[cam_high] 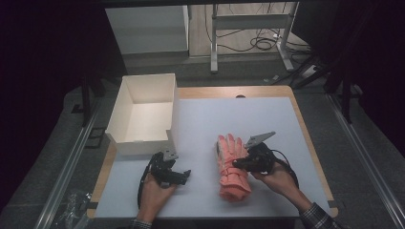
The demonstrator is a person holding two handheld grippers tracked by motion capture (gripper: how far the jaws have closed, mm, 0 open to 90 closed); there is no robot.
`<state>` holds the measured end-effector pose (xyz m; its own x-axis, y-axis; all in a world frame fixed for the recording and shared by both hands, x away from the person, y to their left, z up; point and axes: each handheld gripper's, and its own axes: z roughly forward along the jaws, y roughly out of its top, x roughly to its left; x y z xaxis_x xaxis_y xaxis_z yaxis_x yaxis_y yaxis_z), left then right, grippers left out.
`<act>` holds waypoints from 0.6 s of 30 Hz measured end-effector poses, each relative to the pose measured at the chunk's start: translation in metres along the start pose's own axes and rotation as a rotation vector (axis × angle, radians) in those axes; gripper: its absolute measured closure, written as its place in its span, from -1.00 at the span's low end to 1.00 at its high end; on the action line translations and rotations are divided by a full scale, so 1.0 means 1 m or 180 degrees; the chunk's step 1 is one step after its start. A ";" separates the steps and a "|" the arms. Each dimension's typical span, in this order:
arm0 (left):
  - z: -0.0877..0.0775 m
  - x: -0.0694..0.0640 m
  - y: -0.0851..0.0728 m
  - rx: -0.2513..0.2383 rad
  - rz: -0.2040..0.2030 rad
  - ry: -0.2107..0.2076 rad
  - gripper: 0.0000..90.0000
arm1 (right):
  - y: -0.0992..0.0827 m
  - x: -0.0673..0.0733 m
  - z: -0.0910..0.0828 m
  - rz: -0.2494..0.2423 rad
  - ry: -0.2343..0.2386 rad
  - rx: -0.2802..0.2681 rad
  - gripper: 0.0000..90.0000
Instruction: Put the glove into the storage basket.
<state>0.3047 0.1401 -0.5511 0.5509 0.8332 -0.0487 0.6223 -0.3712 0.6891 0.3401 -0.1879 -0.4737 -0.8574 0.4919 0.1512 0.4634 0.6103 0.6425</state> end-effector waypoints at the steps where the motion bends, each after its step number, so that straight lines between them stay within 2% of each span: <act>1: 0.000 0.000 0.000 0.0001 0.0000 0.0000 -0.99 | 0.000 0.000 -0.001 0.0002 -0.0006 -0.0011 0.72; 6: 0.000 0.000 0.000 0.0005 0.0002 0.0000 -0.99 | 0.005 0.004 -0.014 -0.0022 -0.0071 -0.0120 0.50; 10: 0.000 0.000 0.000 0.0000 0.0007 -0.0001 -0.99 | 0.010 0.007 -0.028 -0.0101 -0.0110 -0.0250 0.46; 13: 0.000 0.000 0.000 0.0001 0.0000 -0.0004 -0.99 | 0.010 0.007 -0.037 -0.0164 -0.0205 -0.0310 0.44; 18: 0.000 0.000 0.000 0.0000 0.0007 -0.0001 -0.99 | 0.001 -0.003 -0.048 -0.0112 -0.0349 -0.0381 0.42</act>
<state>0.3049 0.1403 -0.5511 0.5523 0.8323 -0.0474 0.6212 -0.3729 0.6892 0.3323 -0.2188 -0.4370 -0.8401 0.5403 0.0481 0.3978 0.5533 0.7319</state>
